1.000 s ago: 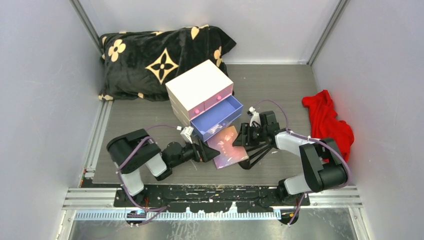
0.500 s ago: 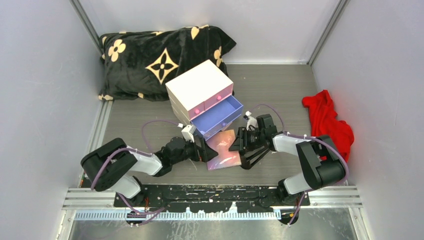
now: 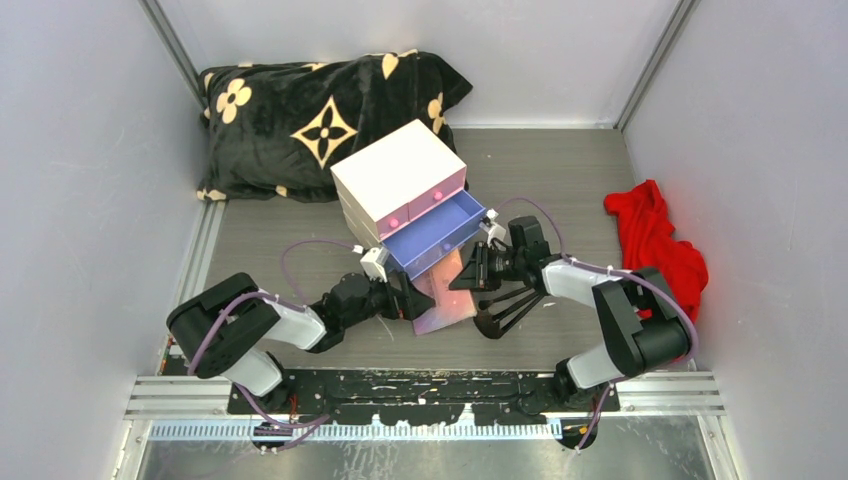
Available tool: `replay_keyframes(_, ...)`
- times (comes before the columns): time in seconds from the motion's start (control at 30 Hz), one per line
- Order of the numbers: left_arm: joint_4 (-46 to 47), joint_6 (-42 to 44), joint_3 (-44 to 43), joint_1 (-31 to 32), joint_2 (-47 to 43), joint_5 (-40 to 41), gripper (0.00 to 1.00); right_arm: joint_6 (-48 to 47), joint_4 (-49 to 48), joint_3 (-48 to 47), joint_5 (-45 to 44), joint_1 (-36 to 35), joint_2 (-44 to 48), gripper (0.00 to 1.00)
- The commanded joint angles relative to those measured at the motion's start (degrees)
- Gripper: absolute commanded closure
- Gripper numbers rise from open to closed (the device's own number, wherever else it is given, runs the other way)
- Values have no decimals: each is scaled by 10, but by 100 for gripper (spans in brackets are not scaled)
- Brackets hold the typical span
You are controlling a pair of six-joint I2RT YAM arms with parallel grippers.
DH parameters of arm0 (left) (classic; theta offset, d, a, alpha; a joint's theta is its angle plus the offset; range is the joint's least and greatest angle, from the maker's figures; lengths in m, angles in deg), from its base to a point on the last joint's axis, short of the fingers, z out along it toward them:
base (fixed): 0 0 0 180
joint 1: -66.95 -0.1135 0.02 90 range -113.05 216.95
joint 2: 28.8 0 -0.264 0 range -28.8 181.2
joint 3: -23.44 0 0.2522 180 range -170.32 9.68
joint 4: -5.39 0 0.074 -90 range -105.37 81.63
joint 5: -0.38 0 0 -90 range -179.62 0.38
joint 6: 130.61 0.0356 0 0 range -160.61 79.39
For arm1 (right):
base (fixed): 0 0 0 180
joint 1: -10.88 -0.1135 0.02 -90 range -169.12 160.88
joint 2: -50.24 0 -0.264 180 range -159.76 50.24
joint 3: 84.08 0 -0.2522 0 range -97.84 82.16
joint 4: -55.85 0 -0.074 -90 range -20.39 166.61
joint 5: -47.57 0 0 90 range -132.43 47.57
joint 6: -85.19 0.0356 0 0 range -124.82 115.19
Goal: Organize the makeup
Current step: Pick up the makeup from the center of the board.
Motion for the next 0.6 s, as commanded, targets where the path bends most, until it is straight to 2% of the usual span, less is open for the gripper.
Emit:
replay_keyframes(0.0,-23,5,-11,13,16,-53,0,-53,-14,6,-36,-36,10,99)
replay_keyframes(0.23,-78,19,-5,14,-6,-57,0,-84,108,11,-107,-37,97,99)
replay_keyframes(0.43,-138,35,-3,13,-45,-62,0,-81,219,31,-191,-37,252,99)
replay_keyframes(0.57,-177,51,-11,13,-67,-57,0,-79,282,22,-226,-37,312,99)
